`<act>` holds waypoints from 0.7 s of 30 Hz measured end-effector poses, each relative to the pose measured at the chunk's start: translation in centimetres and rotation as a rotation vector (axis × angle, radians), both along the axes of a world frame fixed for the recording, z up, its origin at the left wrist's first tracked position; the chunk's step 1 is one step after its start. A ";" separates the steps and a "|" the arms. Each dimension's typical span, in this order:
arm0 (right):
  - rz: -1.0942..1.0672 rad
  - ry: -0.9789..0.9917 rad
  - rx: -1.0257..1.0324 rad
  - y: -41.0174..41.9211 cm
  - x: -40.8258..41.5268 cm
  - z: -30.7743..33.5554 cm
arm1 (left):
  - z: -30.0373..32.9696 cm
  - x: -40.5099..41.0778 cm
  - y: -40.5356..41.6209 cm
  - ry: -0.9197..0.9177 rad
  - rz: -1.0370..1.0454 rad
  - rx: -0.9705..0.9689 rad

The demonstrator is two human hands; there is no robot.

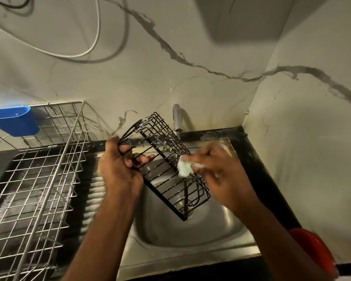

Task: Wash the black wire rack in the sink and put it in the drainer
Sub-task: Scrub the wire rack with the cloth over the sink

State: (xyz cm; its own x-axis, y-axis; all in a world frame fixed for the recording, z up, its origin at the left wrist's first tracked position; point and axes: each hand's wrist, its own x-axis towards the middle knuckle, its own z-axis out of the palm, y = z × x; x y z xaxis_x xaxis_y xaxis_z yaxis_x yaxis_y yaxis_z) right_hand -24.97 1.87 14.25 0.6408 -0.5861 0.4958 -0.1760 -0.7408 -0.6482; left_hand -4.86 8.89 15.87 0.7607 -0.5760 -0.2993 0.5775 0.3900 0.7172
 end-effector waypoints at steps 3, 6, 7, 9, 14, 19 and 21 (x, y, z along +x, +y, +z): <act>0.019 0.125 -0.007 -0.5 -0.1 -1.7 | 0.1 -0.1 0.0 -0.019 -0.023 -0.027; -0.139 0.203 0.112 -2.0 -1.7 -4.6 | 0.4 0.6 0.4 -0.031 -0.037 -0.058; -0.177 0.227 0.164 -2.3 -2.0 -5.5 | 0.5 0.8 0.6 -0.035 -0.037 -0.066; -0.259 0.180 0.282 -2.9 -2.2 -6.7 | 0.7 1.2 0.8 -0.037 -0.038 -0.072; -0.417 -0.091 0.383 -3.0 -0.5 -5.4 | 0.4 1.6 1.3 -0.010 -0.145 -0.100; -0.266 -0.057 0.134 -3.7 -0.1 -3.9 | 0.2 1.4 1.5 -0.003 -0.293 -0.161; -0.331 0.051 0.112 -4.7 -0.9 -5.0 | 0.3 1.5 1.5 -0.009 -0.324 -0.183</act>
